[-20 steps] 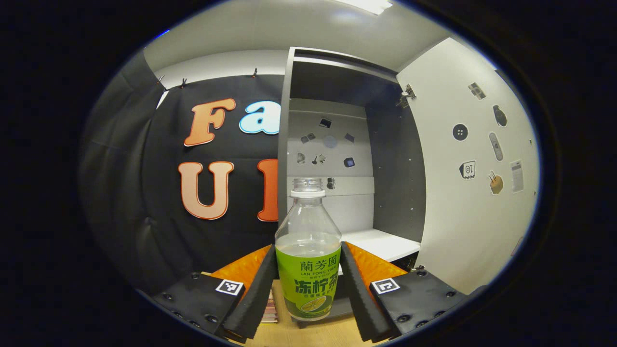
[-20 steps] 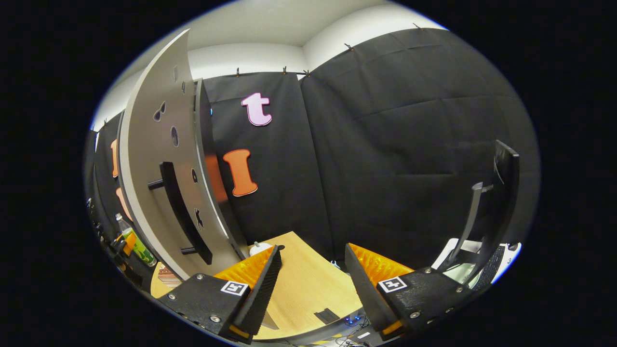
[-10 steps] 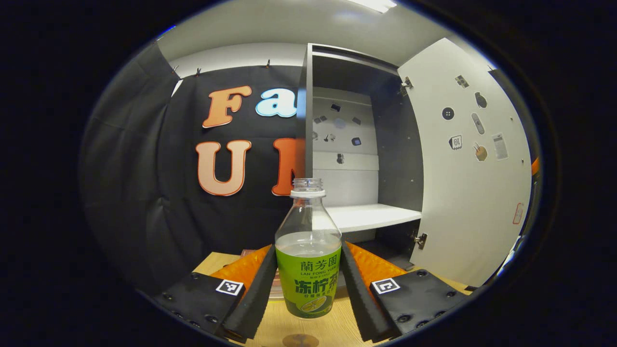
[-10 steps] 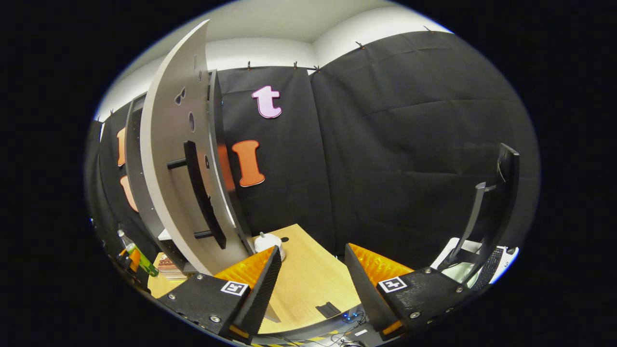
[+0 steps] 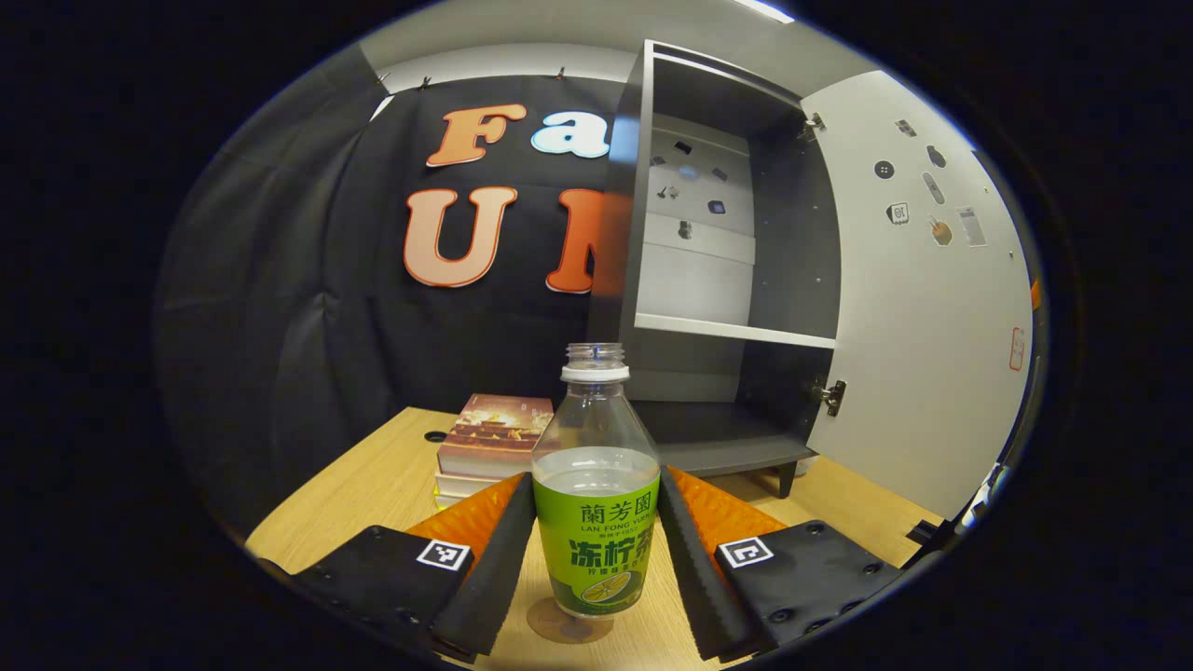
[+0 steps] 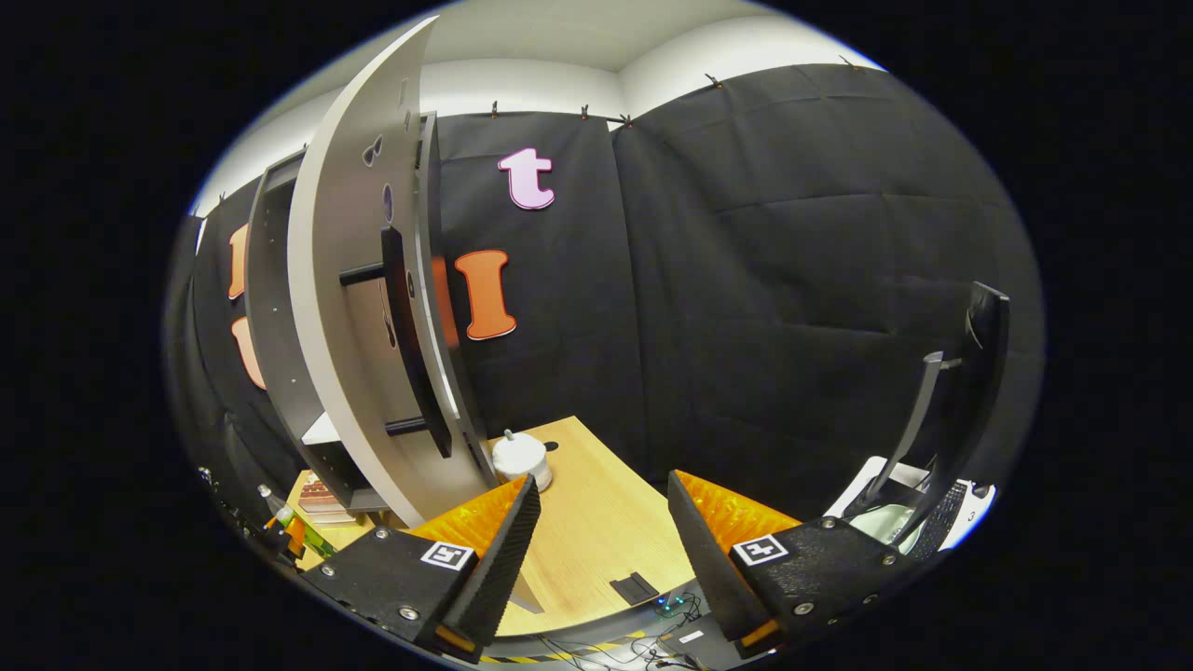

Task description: Open the cabinet door with the right hand, grasp the bottle in the cabinet with the left hand and place it on the coaster, then close the cabinet door with the right hand.

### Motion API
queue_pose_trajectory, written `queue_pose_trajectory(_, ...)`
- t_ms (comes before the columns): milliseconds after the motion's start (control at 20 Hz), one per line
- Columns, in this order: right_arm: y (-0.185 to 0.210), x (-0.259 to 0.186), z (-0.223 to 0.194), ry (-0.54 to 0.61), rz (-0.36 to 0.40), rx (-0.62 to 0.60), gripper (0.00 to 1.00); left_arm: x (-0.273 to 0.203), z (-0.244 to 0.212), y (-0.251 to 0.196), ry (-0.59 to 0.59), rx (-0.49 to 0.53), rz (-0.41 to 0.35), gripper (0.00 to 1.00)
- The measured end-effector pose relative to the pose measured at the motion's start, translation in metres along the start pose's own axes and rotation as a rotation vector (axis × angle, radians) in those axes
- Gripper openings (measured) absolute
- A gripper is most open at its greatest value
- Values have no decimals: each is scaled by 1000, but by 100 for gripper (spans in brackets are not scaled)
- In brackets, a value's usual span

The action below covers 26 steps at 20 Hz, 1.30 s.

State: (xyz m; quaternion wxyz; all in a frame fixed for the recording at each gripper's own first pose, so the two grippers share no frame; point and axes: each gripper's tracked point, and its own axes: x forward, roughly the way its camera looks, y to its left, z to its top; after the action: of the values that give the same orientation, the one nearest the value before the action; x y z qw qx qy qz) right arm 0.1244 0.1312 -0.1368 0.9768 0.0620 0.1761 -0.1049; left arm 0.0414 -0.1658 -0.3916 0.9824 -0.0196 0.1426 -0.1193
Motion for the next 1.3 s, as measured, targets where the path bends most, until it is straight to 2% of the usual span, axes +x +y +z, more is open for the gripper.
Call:
queue_pose_trajectory(200, -2, 4, -4, 6, -18, -5, 86, 12, -34, 23, 35, -3, 45, 82)
queue_pose_trajectory(400, -2, 1, -16, 48, -16, -9, 86, 16, -59, 17, 69, -49, 47, 84)
queue_pose_trajectory(600, -2, 4, -15, 46, -12, -6, 86, 8, -67, 15, 28, 48, 69, 82)
queue_pose_trajectory(1000, -2, 6, -11, 15, -5, -1, 86, 10, -82, 16, 13, 51, 79, 82)
queue_pose_trajectory(1150, -3, 4, -11, 19, -5, 1, 86, 3, -93, 14, 49, 79, 81, 83)
queue_pose_trajectory(1300, -3, 3, -12, 19, -7, 9, 86, -1, -108, 15, 91, 64, 87, 87)
